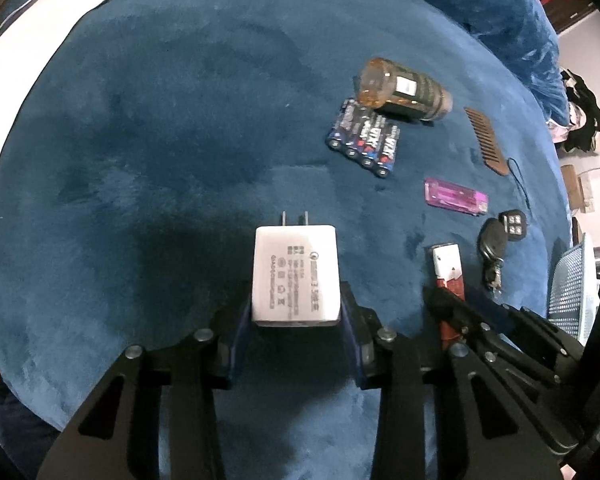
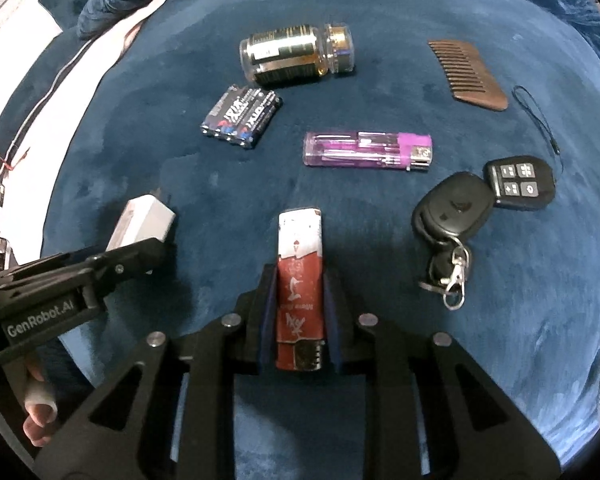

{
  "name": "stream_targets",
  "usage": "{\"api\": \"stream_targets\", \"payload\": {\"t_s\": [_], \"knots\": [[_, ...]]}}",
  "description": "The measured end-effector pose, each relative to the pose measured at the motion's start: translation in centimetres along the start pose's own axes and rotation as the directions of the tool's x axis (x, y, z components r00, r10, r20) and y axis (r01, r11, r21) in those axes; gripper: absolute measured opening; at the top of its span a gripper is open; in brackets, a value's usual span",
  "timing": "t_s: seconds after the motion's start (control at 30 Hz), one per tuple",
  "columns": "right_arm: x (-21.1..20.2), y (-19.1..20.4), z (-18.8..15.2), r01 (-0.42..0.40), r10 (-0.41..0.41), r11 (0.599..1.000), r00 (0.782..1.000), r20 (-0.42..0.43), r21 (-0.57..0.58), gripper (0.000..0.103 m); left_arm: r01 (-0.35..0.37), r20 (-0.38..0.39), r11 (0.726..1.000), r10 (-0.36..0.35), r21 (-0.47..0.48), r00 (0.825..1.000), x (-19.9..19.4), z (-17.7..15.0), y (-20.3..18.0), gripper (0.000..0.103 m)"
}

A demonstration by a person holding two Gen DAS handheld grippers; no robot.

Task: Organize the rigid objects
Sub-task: 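Carry the charger and red lighter toward the white colander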

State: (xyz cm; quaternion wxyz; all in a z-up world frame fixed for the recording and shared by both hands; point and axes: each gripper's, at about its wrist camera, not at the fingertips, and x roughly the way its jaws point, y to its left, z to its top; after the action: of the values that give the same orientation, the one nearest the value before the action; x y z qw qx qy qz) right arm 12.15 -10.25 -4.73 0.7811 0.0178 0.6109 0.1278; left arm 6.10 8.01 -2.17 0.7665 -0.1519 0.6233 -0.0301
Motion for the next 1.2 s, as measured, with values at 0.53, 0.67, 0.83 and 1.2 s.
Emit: {"api": "stream_targets", "payload": {"t_s": [0.53, 0.67, 0.83, 1.2], "knots": [[-6.8, -3.7, -2.8, 0.008, -0.016, 0.997, 0.993, 0.115, 0.076, 0.022, 0.017, 0.053, 0.988, -0.025, 0.152, 0.998, -3.6, -2.2, -6.8, 0.040], [-8.8, -5.7, -4.2, 0.015, -0.032, 0.993, 0.988, 0.148, 0.114, 0.022, 0.020, 0.060, 0.978, -0.033, 0.206, 0.998, -4.0, -2.8, -9.5, 0.040], [-10.9, -8.0, -5.9, 0.030, -0.061, 0.985, 0.982, 0.177, 0.173, 0.022, 0.030, 0.059, 0.960, -0.049, 0.277, 0.997, -4.5, -3.7, -13.3, 0.040], [-15.4, -14.9, -9.0, 0.047, -0.126, 0.949, 0.962, 0.241, 0.311, 0.022, 0.036, 0.075, 0.909, -0.074, 0.416, 0.994, -5.9, -5.5, -21.4, 0.040]]}}
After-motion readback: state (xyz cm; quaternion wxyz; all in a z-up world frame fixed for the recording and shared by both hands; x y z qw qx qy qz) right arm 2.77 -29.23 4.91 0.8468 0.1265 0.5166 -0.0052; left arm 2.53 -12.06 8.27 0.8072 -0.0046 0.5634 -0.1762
